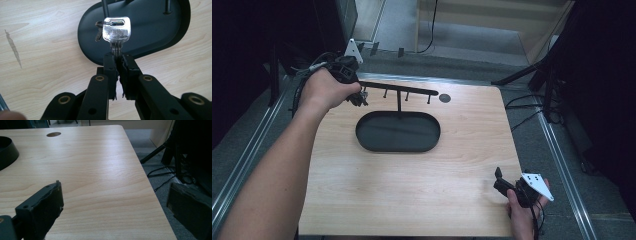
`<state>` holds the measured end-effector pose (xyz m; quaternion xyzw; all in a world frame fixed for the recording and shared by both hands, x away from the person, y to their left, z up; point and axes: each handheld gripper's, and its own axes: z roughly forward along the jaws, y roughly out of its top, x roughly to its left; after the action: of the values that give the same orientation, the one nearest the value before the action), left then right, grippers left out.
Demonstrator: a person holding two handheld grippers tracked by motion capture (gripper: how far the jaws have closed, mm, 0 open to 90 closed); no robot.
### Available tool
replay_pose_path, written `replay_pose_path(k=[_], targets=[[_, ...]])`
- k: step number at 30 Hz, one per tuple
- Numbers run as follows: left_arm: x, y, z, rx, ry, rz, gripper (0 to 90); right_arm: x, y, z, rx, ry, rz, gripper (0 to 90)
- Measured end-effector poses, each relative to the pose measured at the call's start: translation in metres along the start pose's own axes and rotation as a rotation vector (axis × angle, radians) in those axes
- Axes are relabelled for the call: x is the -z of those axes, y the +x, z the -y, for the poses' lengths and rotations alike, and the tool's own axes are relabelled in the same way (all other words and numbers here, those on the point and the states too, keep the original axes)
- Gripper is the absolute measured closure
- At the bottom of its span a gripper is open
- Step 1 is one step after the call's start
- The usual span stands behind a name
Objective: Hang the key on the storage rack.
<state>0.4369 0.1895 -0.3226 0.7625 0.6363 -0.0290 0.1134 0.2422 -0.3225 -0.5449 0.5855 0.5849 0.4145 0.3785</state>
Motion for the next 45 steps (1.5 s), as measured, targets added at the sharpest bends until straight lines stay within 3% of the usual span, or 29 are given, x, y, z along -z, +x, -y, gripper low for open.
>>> replay_pose_path(k=[21,24,29,45], targets=[[-0.004,-0.001,-0.004,0.005,-0.059,-0.002,83.8,0.000,0.000,0.000,-0.007,0.003,-0.002,0.8],[0.000,0.001,-0.004,0.020,-0.091,-0.007,75.4,0.000,0.000,0.000,-0.004,0.002,-0.003,0.8],[0.005,0.004,-0.001,0.020,-0.102,-0.017,71.1,0.000,0.000,0.000,0.000,0.000,-0.003,0.8],[0.004,0.015,0.018,0.019,-0.069,-0.016,72.8,0.000,0.001,0.000,0.008,0.002,0.003,0.9]])
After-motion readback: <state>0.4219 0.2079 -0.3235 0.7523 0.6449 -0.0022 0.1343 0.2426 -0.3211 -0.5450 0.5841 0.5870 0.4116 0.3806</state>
